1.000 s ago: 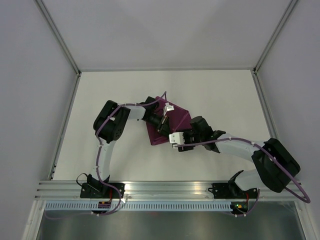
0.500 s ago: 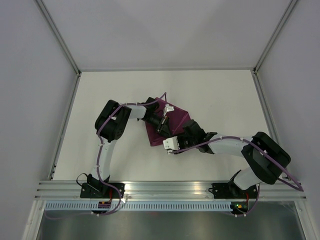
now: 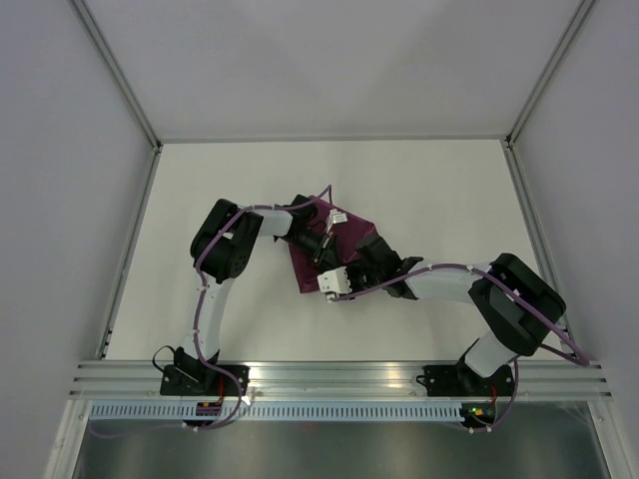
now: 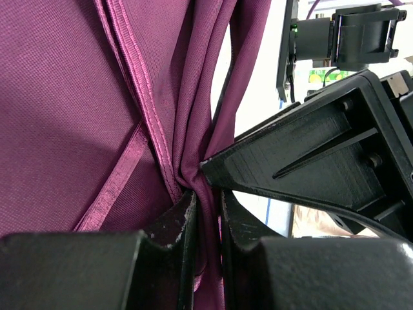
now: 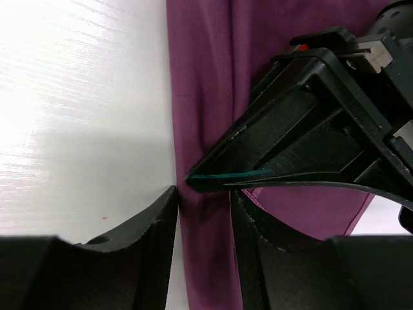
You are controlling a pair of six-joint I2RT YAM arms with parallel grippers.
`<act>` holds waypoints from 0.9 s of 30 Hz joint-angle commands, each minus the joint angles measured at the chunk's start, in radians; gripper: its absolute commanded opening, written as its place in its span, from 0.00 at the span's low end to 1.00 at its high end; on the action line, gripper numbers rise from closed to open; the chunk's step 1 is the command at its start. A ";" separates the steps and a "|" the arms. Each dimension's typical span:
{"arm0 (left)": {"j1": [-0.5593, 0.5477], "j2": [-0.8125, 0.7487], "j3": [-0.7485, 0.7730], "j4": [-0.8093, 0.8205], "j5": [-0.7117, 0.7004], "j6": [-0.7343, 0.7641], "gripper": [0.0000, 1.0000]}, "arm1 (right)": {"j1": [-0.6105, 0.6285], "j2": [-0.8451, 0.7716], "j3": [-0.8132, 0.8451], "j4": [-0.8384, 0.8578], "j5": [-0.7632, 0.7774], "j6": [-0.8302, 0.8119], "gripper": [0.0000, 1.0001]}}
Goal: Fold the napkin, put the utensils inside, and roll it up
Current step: Roll the napkin at the center of the board.
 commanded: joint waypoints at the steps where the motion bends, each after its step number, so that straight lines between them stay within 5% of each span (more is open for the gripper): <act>1: -0.002 0.039 0.021 -0.030 -0.059 0.059 0.02 | 0.005 0.042 0.010 -0.082 0.048 -0.026 0.45; 8: -0.002 0.032 0.025 -0.033 -0.058 0.065 0.05 | 0.005 0.059 0.047 -0.181 0.040 -0.040 0.31; 19: -0.001 -0.043 0.013 0.009 -0.130 0.053 0.37 | -0.035 0.114 0.158 -0.408 -0.059 -0.027 0.08; 27: 0.027 -0.187 -0.074 0.199 -0.301 -0.066 0.44 | -0.109 0.208 0.335 -0.641 -0.213 -0.053 0.04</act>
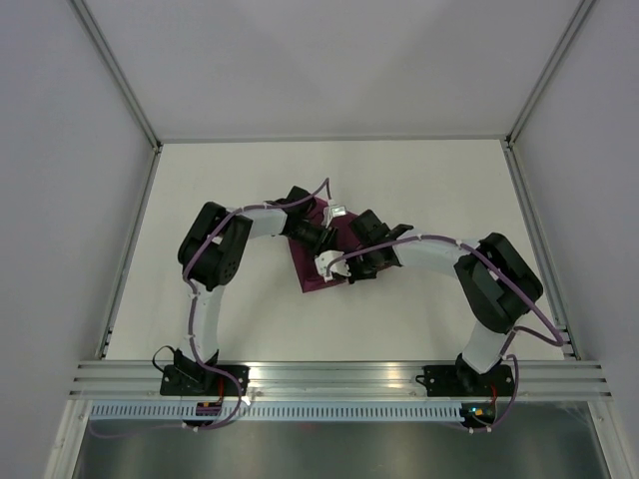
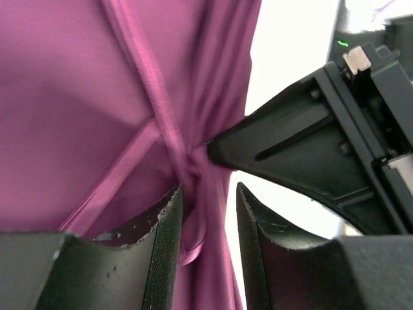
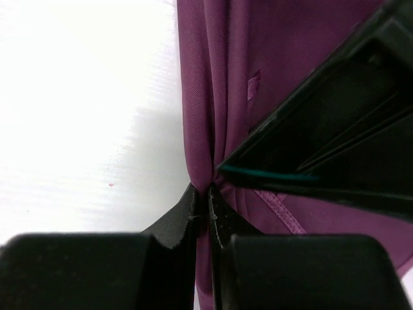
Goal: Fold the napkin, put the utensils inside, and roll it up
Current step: Roll the napkin at the center of the board.
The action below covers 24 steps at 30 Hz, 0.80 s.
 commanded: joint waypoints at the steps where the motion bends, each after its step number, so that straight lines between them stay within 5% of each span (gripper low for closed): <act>1: 0.030 -0.127 -0.055 0.168 -0.187 -0.066 0.44 | -0.033 0.072 0.062 -0.264 -0.097 -0.023 0.03; 8: 0.105 -0.383 -0.310 0.447 -0.562 -0.202 0.43 | -0.089 0.204 0.234 -0.508 -0.218 -0.086 0.03; 15: 0.093 -0.716 -0.605 0.738 -0.773 -0.241 0.41 | -0.137 0.395 0.447 -0.758 -0.285 -0.154 0.03; 24: -0.163 -1.014 -0.854 0.954 -1.058 -0.050 0.47 | -0.171 0.537 0.596 -0.867 -0.301 -0.157 0.03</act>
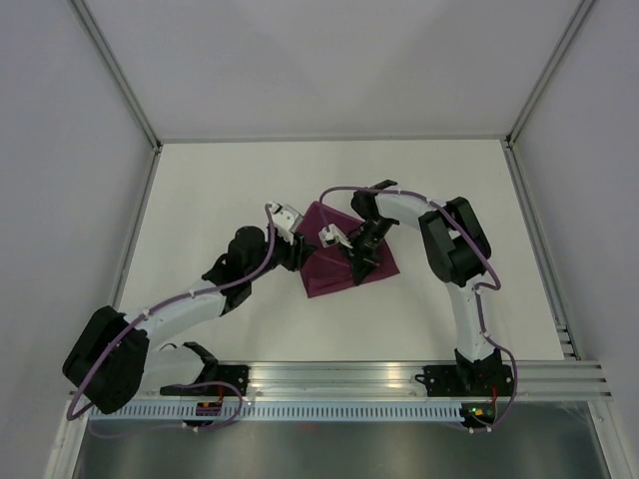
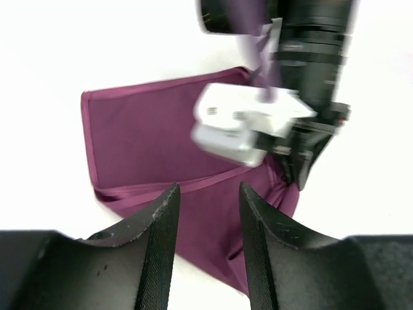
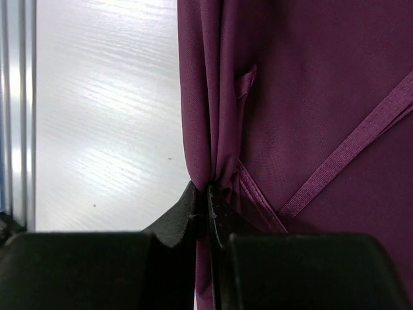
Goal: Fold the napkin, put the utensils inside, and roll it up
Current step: Roll the napkin at the center of the board.
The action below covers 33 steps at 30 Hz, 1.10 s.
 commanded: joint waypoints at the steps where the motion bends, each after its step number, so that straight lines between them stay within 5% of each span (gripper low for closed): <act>1: -0.111 -0.058 -0.049 0.131 -0.165 0.125 0.47 | -0.006 0.083 0.006 -0.064 0.041 -0.049 0.03; 11: -0.345 -0.052 -0.146 0.226 -0.373 0.247 0.50 | -0.020 0.157 0.106 -0.119 0.033 -0.015 0.03; 16: -0.452 0.123 -0.036 0.141 -0.405 0.362 0.50 | -0.021 0.174 0.126 -0.124 0.035 0.001 0.03; 33: -0.485 0.473 0.142 0.114 -0.244 0.427 0.52 | -0.026 0.194 0.150 -0.125 0.039 0.034 0.03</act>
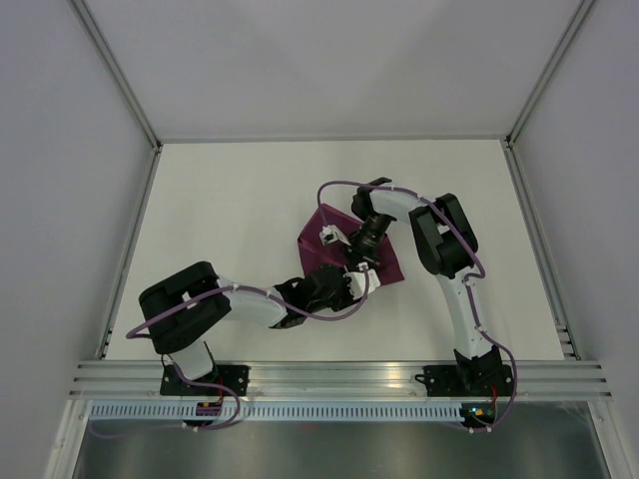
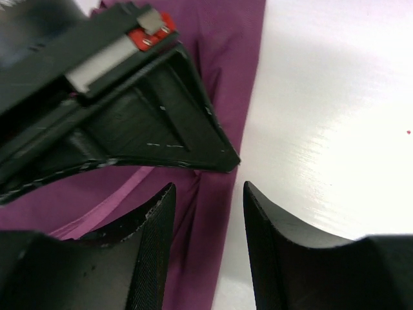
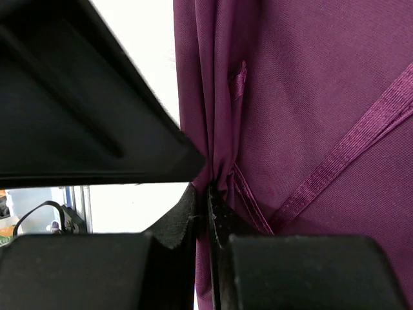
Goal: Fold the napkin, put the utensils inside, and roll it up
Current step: Roll the napkin at the center of the board.
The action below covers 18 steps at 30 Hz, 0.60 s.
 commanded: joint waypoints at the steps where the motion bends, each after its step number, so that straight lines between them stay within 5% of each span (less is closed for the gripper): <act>1: -0.006 0.041 0.040 0.014 0.057 0.043 0.52 | -0.004 0.052 0.013 0.086 0.071 -0.031 0.03; 12: -0.005 0.152 0.050 0.048 0.004 0.036 0.48 | -0.004 0.063 0.025 0.077 0.074 -0.030 0.03; 16: 0.001 0.167 0.066 -0.015 0.044 0.016 0.19 | -0.004 0.066 0.025 0.072 0.076 -0.028 0.03; 18: 0.009 0.173 0.078 -0.041 0.065 -0.003 0.15 | -0.004 0.068 0.028 0.072 0.077 -0.028 0.03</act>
